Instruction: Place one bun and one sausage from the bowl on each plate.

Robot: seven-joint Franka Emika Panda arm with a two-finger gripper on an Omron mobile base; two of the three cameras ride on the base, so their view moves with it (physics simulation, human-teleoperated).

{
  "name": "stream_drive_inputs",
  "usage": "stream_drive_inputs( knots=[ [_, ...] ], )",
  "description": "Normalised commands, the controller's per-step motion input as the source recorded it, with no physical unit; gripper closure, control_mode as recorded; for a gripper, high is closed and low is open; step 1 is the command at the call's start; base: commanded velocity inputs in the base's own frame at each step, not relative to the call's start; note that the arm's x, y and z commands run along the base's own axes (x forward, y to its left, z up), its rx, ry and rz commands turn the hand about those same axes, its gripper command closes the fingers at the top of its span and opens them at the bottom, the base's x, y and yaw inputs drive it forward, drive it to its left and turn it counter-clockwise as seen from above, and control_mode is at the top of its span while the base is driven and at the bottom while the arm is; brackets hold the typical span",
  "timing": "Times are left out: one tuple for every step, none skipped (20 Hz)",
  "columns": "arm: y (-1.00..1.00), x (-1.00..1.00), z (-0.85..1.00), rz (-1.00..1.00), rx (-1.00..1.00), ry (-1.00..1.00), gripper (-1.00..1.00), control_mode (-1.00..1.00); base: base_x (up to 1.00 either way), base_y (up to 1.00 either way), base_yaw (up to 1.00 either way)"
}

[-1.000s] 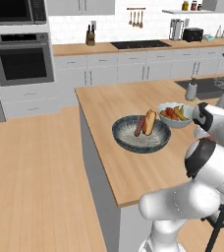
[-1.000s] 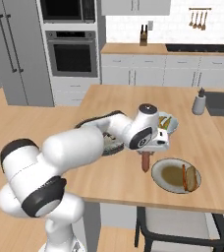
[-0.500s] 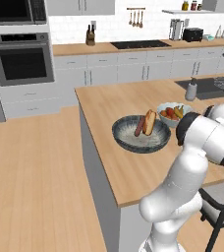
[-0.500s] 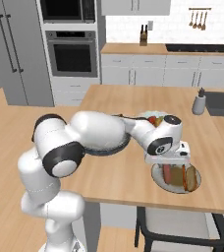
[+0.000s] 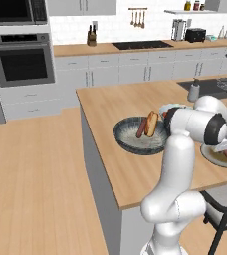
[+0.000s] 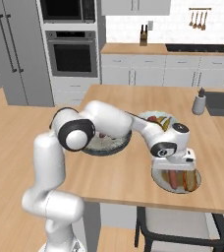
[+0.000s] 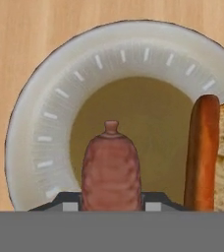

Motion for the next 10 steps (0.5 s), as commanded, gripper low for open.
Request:
stream_drive_inputs(
  knots=[
    [-0.09,0.11,0.00,0.00,0.00,0.00,-1.00,-1.00,0.00,0.00,0.00],
    [-0.01,0.09,0.00,0.00,0.00,0.00,-1.00,-1.00,0.00,0.00,0.00],
    [0.00,0.05,0.00,0.00,0.00,0.00,-1.00,-1.00,0.00,0.00,0.00],
    [0.00,0.06,0.00,0.00,0.00,0.00,-1.00,-1.00,0.00,0.00,0.00],
    [0.00,0.09,0.00,0.00,0.00,0.00,-1.00,-1.00,0.00,0.00,0.00],
    [0.03,0.08,0.00,0.00,0.00,0.00,-1.00,-1.00,0.00,0.00,0.00],
    [0.09,0.04,0.03,0.00,-0.03,0.00,-1.00,-1.00,0.00,0.00,0.00],
    [0.01,0.11,0.08,0.00,-0.03,0.00,-1.00,-1.00,0.00,0.00,0.00],
    [0.00,0.11,0.16,0.00,-0.03,0.00,-1.00,-1.00,0.00,0.00,0.00],
    [0.00,0.06,0.29,0.00,-0.04,0.00,-1.00,-1.00,0.00,0.00,0.00]
  ],
)
